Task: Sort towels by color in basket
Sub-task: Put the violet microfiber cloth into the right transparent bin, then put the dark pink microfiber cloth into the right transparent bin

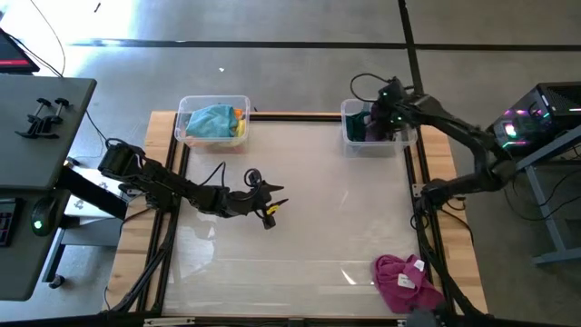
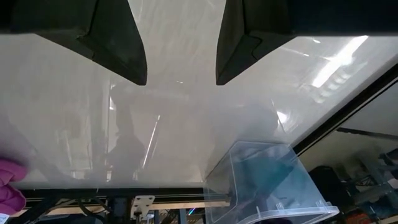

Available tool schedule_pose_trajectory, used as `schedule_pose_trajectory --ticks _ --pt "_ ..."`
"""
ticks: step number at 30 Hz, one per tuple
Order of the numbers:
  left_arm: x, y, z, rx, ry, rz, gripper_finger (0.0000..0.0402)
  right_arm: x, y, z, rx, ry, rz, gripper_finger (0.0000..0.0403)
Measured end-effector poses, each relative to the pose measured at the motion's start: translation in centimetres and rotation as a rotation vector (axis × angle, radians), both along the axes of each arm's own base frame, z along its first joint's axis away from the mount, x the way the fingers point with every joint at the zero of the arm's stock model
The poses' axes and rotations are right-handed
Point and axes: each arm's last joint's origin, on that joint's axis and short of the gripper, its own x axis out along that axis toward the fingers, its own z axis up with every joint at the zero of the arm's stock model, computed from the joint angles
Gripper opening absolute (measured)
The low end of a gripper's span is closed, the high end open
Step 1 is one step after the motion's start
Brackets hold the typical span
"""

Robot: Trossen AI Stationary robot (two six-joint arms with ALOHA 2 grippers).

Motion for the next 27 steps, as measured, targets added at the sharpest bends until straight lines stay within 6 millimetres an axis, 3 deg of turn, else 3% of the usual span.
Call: schedule_pose_trajectory --ticks 3,7,14,20,27 --pt "0.0 0.0 0.0 0.0 -0.001 0.0 0.0179 -0.6 1.6 2.1 -0.07 -0.065 -0.014 0.0134" --pt "0.0 0.0 0.0 -0.001 -0.003 0.0 0.0179 -0.8 4.9 4.8 -0.158 -0.168 0.043 0.0143" --pt "0.1 0.0 0.3 0.021 -0.019 -0.01 0.0179 0.4 14.0 7.2 -0.076 -0.382 0.292 0.0144" --pt "0.1 -0.1 0.3 0.023 -0.017 -0.014 0.0179 1.1 22.1 7.0 0.169 -0.467 0.53 0.0144" --pt "0.1 -0.1 0.3 0.024 -0.016 -0.015 0.0179 0.9 31.1 4.7 0.522 -0.331 0.517 0.0144"
